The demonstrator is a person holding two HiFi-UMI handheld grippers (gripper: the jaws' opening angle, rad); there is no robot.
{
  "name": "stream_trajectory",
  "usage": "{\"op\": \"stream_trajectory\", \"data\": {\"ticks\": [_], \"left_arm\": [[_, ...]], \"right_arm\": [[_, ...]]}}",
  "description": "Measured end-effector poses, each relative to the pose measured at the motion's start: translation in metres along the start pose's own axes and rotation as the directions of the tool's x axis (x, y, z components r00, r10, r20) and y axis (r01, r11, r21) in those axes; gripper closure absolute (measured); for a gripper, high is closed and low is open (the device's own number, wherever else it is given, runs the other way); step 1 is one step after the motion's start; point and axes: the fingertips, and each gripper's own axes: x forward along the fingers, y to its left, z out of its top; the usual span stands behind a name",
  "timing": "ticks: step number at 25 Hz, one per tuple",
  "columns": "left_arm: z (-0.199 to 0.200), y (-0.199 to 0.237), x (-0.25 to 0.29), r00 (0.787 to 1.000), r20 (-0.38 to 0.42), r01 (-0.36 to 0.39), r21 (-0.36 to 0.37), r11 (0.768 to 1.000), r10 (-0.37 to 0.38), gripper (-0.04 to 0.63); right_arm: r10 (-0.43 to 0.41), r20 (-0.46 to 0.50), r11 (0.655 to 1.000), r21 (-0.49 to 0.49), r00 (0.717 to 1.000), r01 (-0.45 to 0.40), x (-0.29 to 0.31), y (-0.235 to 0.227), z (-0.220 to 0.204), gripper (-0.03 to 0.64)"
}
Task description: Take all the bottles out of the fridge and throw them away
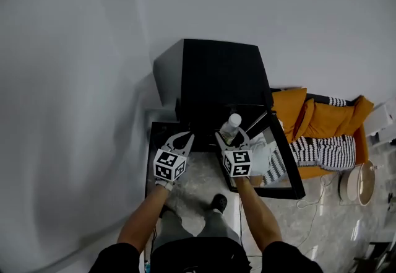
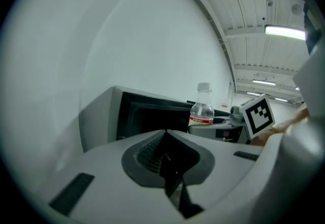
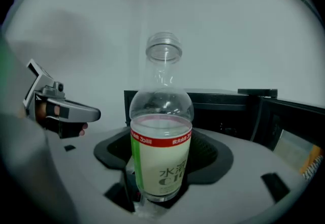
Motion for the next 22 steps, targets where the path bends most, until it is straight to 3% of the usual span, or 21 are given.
{"op": "stream_trajectory", "data": {"ticks": [4, 9, 17, 22], "left_arm": [[0.014, 0.019, -0.015, 0.999, 0.031, -0.024, -0.004, 1.000, 0.024, 0.592], [0.024, 0.060, -0.055, 0.994, 0.063, -0.093, -0.005, 0.996, 0.094, 0.592], [0.033, 0.150, -0.163, 0.959, 0.116, -0.254, -0.065, 0.965, 0.260, 0.592], [0.032, 0.174, -0.193, 0.944, 0.119, -0.304, -0.064, 0.951, 0.309, 0.592]], "right_arm": [[0.035, 0.002, 0.999, -0.026, 0.999, -0.035, 0.009, 0.023, 0.015, 0.296], [0.115, 0.009, 0.992, -0.052, 0.993, -0.114, 0.033, 0.084, 0.028, 0.296], [0.266, 0.025, 0.962, -0.072, 0.964, -0.264, 0.072, 0.219, 0.050, 0.296], [0.318, 0.028, 0.946, -0.079, 0.948, -0.315, 0.095, 0.258, 0.060, 0.296]]}}
